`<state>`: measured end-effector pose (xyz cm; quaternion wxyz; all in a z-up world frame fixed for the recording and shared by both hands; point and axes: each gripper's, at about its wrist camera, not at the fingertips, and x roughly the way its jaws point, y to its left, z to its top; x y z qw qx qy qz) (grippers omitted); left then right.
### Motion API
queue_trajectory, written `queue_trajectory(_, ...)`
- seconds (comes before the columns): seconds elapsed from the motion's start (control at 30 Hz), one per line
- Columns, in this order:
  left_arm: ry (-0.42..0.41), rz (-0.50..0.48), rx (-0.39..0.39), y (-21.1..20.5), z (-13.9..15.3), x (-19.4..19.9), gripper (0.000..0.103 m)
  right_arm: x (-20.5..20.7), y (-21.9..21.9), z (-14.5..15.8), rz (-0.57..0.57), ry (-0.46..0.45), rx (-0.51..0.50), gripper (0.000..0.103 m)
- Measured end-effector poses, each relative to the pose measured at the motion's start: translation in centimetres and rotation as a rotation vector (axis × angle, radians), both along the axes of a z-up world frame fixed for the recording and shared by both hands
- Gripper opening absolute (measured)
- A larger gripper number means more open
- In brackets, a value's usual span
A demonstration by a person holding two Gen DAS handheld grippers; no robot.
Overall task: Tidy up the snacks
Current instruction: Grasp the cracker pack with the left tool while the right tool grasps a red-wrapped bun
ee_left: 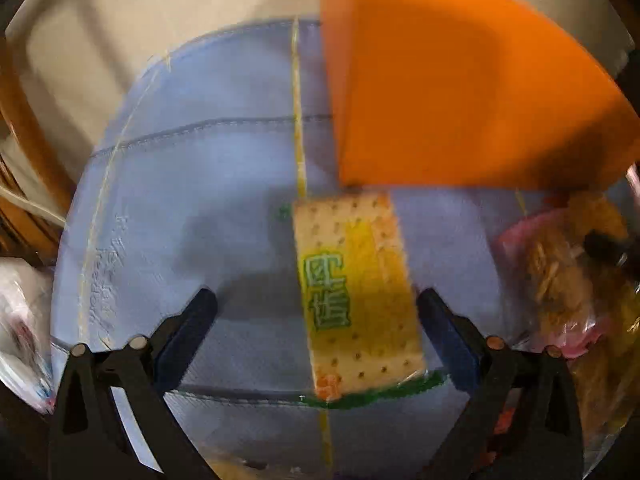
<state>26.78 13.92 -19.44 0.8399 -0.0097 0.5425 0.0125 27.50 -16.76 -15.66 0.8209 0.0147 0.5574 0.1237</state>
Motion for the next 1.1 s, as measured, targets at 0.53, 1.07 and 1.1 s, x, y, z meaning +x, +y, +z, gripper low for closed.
queue_trajectory(0.53, -0.025, -0.060, -0.179, -1.5, 5.4, -5.0, 0.046, -5.7, -2.0, 9.5, -0.026, -0.178, 0.084, 0.037)
queue_trajectory(1.07, -0.305, -0.074, -0.017, -5.2, 20.0, 2.5, 0.046, 4.0, -5.7, 15.8, -0.156, -0.288, 0.250, 0.037)
queue_trajectory(1.1, -0.294, -0.073, -0.009, -5.6, 20.3, 3.0, 0.046, 4.9, -5.6, 15.8, -0.160, -0.283, 0.241, 0.037)
